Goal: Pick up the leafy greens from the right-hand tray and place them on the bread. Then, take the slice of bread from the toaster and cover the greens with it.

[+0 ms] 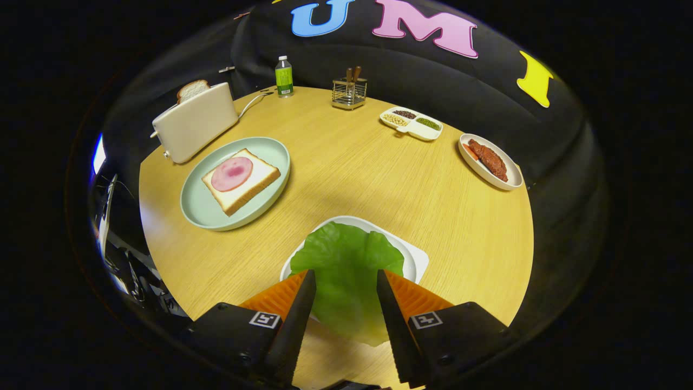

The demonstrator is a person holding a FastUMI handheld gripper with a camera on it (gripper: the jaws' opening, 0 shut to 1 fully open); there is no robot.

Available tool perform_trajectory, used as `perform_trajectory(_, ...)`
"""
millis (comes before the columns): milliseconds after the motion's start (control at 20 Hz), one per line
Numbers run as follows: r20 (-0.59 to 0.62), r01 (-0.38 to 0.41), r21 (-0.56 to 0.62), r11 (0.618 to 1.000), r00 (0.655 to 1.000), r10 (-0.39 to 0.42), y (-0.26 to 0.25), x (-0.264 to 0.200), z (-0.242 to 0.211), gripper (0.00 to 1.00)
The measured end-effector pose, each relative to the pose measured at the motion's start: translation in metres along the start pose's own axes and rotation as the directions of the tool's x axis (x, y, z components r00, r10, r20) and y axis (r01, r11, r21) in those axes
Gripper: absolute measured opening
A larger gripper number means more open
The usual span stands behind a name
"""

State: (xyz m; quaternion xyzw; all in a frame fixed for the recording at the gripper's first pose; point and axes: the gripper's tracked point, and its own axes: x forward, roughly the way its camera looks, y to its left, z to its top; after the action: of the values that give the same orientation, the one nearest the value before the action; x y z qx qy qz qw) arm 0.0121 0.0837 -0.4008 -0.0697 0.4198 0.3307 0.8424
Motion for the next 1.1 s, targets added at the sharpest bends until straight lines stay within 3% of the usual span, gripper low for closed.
perform_trajectory(200,-0.073,-0.027,0.003,1.000,0.997,0.027,0.000,0.014,-0.014,0.69)
perform_trajectory(400,-0.069,-0.061,0.036,0.998,0.996,0.063,0.004,0.019,-0.014,0.54)
perform_trajectory(550,-0.056,-0.046,0.034,0.998,0.997,0.048,0.006,0.016,-0.013,0.13)
perform_trajectory(600,-0.060,-0.049,0.051,0.997,0.997,0.052,0.007,0.016,-0.013,0.09)
perform_trajectory(1100,0.127,-0.006,0.142,0.990,0.992,-0.012,-0.002,-0.054,0.048,0.06)
